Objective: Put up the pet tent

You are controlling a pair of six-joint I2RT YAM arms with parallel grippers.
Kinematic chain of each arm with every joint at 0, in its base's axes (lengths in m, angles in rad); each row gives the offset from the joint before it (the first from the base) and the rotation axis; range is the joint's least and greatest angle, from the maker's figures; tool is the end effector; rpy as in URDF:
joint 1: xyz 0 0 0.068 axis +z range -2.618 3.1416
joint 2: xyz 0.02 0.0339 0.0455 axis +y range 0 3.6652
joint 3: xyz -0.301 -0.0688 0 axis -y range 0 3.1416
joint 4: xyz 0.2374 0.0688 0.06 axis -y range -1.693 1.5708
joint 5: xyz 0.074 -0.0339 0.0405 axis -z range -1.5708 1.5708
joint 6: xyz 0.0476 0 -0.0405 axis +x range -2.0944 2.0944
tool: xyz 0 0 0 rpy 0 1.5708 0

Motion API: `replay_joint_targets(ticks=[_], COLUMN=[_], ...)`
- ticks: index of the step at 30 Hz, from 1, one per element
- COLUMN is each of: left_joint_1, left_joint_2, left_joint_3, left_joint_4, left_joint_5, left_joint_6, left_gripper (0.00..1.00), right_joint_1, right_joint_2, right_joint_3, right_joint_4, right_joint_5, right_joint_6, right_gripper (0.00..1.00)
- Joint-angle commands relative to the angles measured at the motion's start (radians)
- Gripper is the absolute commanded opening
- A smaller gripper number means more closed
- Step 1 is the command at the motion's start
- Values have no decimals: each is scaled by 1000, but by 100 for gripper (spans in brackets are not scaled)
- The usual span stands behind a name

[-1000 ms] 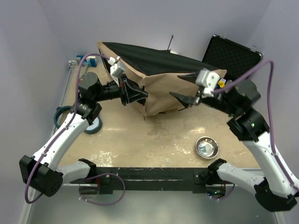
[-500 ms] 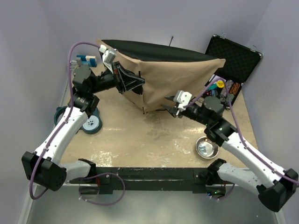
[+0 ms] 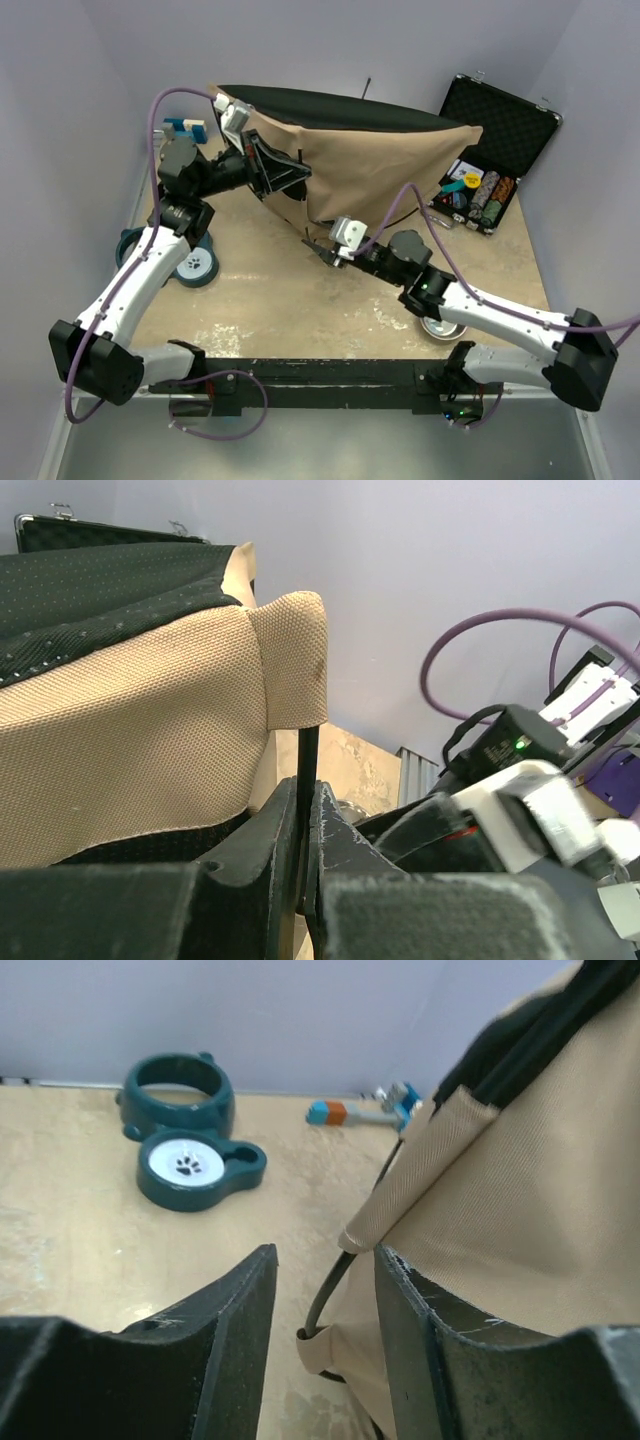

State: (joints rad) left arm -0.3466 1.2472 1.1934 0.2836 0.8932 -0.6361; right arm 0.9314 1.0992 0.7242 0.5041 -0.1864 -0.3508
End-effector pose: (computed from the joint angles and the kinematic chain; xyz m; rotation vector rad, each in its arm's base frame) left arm 0.2373 -0.1251 0.4697 0.6153 1.4615 -1.3807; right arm 0.1397 0.2026 0.3661 -1.0007 1.0804 0.6082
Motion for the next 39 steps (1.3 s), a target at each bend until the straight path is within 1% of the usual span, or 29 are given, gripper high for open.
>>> replay_joint_targets(ticks=[1,5,10,15,18,22,23,25,27,28,29,30,32,34,35,36,38,39], left_joint_1=[17,23,35,41,46,49,49,49,49,50,55,61,93,156,182,214,276,308], left_joint_2=[26,37,54,69,78,86,84,84,74,64,54,40,8,-23,-28,-31,-35,-35], left_joint_3=[41,55,66,74,84,92,91,83,78,71,63,49,26,29,47,84,150,173], left_joint_4=[8,15,57,85,98,121,124,124,73,24,-18,-52,-128,-281,-408,-590,-906,-1064], left_joint_5=[-27,-17,-5,12,27,50,58,82,95,96,101,114,159,241,294,305,319,320], left_joint_6=[-20,-31,-74,-106,-122,-135,-135,-119,-71,-41,-8,22,88,200,320,458,764,888], left_gripper=[0,0,0,0,0,0,0,0,1,10,16,26,40,52,65,70,74,76], right_joint_1=[1,0,-31,-104,-144,-174,-180,-187,-203,-210,-212,-212,-212,-212,-215,-223,-278,-323], right_joint_2=[89,171,258,382,477,554,565,561,525,499,478,453,424,407,397,377,303,262], right_joint_3=[-12,-31,-95,-77,-17,44,56,66,52,44,40,43,69,109,116,115,89,64], right_joint_4=[180,208,301,347,305,260,251,232,238,235,231,212,150,53,10,-25,-87,-116], right_joint_5=[131,140,160,119,84,59,56,50,39,24,19,10,8,2,22,36,-1,-37], right_joint_6=[44,68,69,84,99,130,136,139,148,156,157,151,133,83,46,8,-55,-88], right_gripper=[47,44,35,20,18,18,15,0,0,0,0,0,0,0,0,0,0,0])
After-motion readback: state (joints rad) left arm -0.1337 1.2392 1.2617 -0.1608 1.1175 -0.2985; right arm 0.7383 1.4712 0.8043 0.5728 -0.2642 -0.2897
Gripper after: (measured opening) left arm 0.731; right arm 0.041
